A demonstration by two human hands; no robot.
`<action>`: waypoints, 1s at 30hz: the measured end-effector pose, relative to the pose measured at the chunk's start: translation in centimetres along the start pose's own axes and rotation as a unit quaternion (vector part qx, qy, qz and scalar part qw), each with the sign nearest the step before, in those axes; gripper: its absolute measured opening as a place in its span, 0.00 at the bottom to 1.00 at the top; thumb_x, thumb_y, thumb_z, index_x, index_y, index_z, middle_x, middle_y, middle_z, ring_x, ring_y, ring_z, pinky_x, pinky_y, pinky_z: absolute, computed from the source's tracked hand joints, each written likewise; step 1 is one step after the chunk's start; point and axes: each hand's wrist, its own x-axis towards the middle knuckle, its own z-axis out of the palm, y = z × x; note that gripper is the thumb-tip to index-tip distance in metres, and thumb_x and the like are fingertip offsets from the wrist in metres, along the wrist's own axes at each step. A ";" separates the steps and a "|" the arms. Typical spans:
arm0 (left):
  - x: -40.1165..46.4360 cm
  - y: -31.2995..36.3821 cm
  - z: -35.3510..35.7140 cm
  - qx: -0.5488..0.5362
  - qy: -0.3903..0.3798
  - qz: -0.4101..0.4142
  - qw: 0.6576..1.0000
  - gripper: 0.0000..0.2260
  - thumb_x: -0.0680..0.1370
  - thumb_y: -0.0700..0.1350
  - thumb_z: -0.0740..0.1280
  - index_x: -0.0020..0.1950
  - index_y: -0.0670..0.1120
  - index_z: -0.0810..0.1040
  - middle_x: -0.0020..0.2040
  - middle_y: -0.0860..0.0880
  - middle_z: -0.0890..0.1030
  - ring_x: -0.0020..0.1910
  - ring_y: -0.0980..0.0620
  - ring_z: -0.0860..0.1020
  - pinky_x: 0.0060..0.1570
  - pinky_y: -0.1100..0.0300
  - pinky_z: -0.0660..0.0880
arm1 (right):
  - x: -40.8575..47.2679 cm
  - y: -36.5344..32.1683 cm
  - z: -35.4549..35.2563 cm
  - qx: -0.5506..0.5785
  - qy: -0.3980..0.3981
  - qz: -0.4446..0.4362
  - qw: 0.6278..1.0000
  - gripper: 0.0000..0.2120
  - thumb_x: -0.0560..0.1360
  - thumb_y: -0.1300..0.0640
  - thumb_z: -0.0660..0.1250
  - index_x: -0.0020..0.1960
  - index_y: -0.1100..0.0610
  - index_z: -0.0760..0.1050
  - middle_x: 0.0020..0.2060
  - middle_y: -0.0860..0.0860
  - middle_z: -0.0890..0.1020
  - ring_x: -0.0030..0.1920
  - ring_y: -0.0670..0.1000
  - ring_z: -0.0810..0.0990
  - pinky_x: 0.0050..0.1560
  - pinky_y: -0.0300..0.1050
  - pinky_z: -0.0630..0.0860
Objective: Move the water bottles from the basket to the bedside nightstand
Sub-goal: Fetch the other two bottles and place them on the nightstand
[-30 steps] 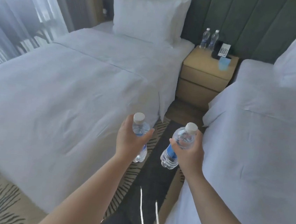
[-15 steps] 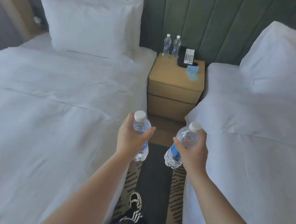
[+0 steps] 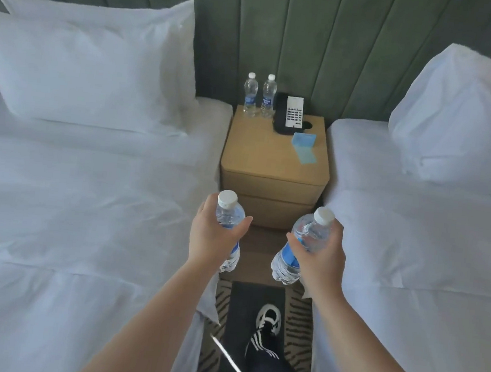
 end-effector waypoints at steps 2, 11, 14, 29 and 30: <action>3.3 -0.1 2.0 -0.008 -0.003 -0.005 1.000 0.20 0.67 0.55 0.76 0.54 0.55 0.72 0.49 0.55 0.78 0.48 0.56 0.77 0.42 0.63 0.73 | 3.8 0.6 1.0 0.003 0.001 0.009 1.000 0.32 0.67 0.53 0.77 0.65 0.53 0.65 0.57 0.49 0.78 0.54 0.50 0.78 0.49 0.39 0.74; 20.5 2.3 12.0 -0.003 0.003 -0.020 1.000 0.17 0.67 0.52 0.76 0.48 0.52 0.71 0.44 0.54 0.78 0.44 0.55 0.78 0.40 0.61 0.73 | 23.7 2.8 5.0 0.020 -0.022 0.017 0.999 0.31 0.66 0.52 0.78 0.63 0.50 0.66 0.56 0.48 0.79 0.55 0.50 0.78 0.53 0.45 0.76; 25.3 3.5 14.5 -0.001 0.014 -0.025 1.000 0.18 0.67 0.53 0.76 0.48 0.53 0.70 0.44 0.55 0.77 0.45 0.56 0.77 0.40 0.61 0.73 | 29.5 2.8 5.8 0.013 -0.019 0.011 1.000 0.31 0.65 0.53 0.78 0.63 0.51 0.67 0.55 0.48 0.79 0.54 0.50 0.78 0.53 0.47 0.77; 43.7 -0.5 21.1 -0.014 -0.019 -0.088 0.996 0.20 0.67 0.53 0.76 0.50 0.52 0.70 0.45 0.54 0.79 0.44 0.54 0.79 0.42 0.59 0.77 | 46.9 4.4 15.7 0.007 -0.070 0.039 0.997 0.29 0.65 0.51 0.78 0.60 0.44 0.66 0.49 0.37 0.77 0.50 0.33 0.77 0.45 0.30 0.72; 45.2 -1.1 21.3 -0.018 -0.024 -0.092 0.995 0.19 0.67 0.53 0.76 0.50 0.53 0.70 0.44 0.54 0.79 0.44 0.54 0.79 0.42 0.59 0.77 | 48.0 4.5 16.8 0.007 -0.078 0.048 0.996 0.29 0.65 0.51 0.78 0.59 0.43 0.66 0.50 0.38 0.78 0.50 0.36 0.78 0.46 0.34 0.74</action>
